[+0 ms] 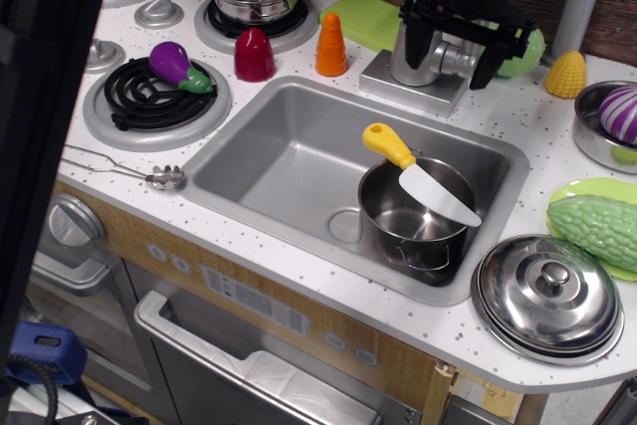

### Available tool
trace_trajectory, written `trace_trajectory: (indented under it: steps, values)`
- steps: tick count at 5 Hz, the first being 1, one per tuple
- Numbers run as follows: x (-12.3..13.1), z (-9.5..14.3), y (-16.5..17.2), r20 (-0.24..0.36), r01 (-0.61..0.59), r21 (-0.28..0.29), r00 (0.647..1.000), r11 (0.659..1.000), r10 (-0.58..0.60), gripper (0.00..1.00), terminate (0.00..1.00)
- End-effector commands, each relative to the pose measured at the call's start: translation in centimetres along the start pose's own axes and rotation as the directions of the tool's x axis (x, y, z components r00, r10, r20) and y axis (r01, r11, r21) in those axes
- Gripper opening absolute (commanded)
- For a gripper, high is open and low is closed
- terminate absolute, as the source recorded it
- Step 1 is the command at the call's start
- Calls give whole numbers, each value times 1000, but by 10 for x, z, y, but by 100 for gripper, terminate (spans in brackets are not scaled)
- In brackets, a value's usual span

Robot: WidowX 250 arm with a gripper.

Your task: Turn lever vertical to front

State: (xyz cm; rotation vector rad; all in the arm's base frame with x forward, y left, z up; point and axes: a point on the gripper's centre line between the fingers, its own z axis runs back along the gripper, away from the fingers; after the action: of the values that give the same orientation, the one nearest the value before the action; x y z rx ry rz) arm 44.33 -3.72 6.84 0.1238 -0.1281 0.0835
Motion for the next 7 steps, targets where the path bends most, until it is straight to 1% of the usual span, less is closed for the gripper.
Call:
trace_trajectory:
  steps: [1,2,3,4,5,6,7]
  values:
    - [20,48,-3,170,5,-29,985,1000,0,100,0]
    - [31,50,-7,223,30,-55,975,998,-17,100,0]
    - [42,52,-10,261,51,-33,964,998,-41,100,0]
    - [52,53,-10,285,71,-9,956,997,-65,100,0]
    - [60,53,-10,297,78,-5,952,997,-73,100,0]
    - [64,47,-12,297,75,-21,953,997,-66,100,0]
    - [61,44,-11,282,55,-31,958,998,-44,0,0]
